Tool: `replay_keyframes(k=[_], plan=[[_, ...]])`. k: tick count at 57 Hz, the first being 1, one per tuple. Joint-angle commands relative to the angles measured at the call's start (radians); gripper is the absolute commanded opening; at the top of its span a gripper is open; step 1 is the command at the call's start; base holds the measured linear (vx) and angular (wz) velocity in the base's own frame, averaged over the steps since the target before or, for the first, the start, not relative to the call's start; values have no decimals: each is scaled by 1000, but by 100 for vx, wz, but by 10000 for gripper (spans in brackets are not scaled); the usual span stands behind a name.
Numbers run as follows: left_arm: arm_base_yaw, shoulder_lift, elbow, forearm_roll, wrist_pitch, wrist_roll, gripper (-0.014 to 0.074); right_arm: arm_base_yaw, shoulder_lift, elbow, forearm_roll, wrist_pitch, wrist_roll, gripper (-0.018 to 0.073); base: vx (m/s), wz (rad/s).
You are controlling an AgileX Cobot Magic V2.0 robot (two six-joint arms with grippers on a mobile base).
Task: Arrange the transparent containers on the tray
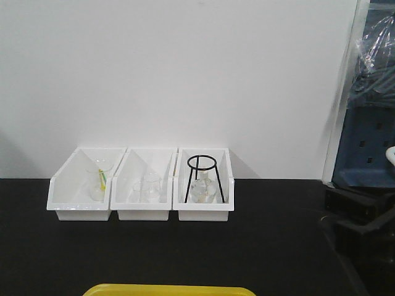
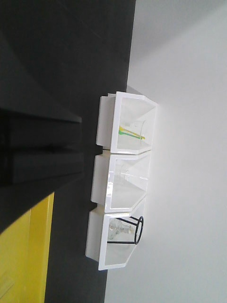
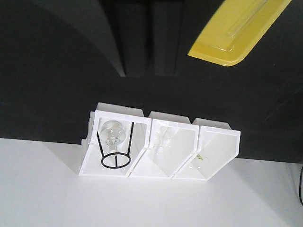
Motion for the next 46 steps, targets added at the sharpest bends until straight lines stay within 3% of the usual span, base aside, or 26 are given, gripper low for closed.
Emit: replay_keyframes(k=[1, 34, 46], plan=[[2, -23, 31, -11, -77, 2, -6, -3, -3, -28, -32, -66, -6, -13, 0, 0], [2, -23, 31, -11, -77, 2, -6, -3, -3, -28, -33, -66, -6, -13, 0, 0], [2, -23, 31, -11, -77, 2, -6, -3, -3, -28, -77, -20, -6, -13, 0, 0]])
